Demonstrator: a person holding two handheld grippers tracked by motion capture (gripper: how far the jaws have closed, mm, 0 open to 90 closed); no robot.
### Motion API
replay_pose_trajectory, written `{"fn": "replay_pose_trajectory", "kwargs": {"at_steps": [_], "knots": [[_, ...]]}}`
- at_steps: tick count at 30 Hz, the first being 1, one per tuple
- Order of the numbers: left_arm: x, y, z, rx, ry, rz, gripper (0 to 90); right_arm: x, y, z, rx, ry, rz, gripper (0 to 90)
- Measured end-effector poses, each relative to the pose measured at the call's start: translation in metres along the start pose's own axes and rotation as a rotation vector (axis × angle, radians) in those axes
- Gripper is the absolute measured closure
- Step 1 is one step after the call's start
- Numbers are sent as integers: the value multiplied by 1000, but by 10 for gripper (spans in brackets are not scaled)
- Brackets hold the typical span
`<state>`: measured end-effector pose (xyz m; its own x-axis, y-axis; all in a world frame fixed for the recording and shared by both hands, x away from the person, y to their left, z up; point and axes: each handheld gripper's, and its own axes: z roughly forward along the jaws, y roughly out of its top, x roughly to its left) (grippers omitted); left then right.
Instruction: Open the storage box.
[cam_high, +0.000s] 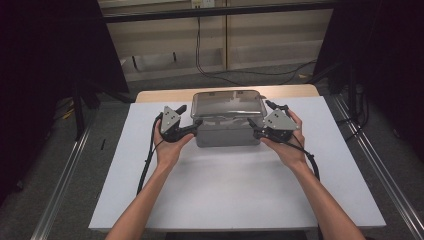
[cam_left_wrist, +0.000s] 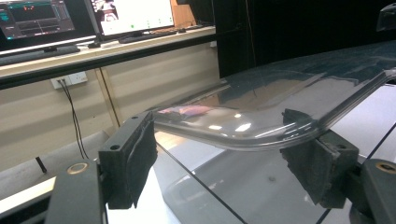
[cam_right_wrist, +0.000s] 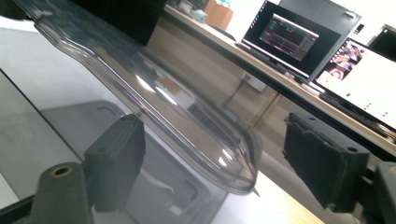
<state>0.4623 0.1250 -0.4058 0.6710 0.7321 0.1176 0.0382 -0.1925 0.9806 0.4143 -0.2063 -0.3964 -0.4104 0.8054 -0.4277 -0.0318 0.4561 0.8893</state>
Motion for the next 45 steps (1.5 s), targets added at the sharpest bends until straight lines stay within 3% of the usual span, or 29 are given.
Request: {"fn": "replay_pose_trajectory", "kwargs": {"at_steps": [6, 9, 13, 19, 30, 45], "knots": [[2, 4, 1, -2, 0, 19, 278, -4, -1, 5, -18, 18, 16, 291], [4, 7, 3, -18, -6, -9, 277, -6, 0, 6, -26, 22, 27, 293], [4, 10, 5, -22, -8, -11, 283, -9, 2, 7, -43, 34, 37, 304], [5, 15, 7, -26, -8, 9, 295, -12, 2, 12, -58, 49, 70, 383], [8, 17, 11, -36, -22, -5, 397, -19, 7, 18, -67, 65, 79, 438], [11, 23, 17, -32, -41, 32, 458, -24, 4, 22, -94, 75, 130, 510]]}}
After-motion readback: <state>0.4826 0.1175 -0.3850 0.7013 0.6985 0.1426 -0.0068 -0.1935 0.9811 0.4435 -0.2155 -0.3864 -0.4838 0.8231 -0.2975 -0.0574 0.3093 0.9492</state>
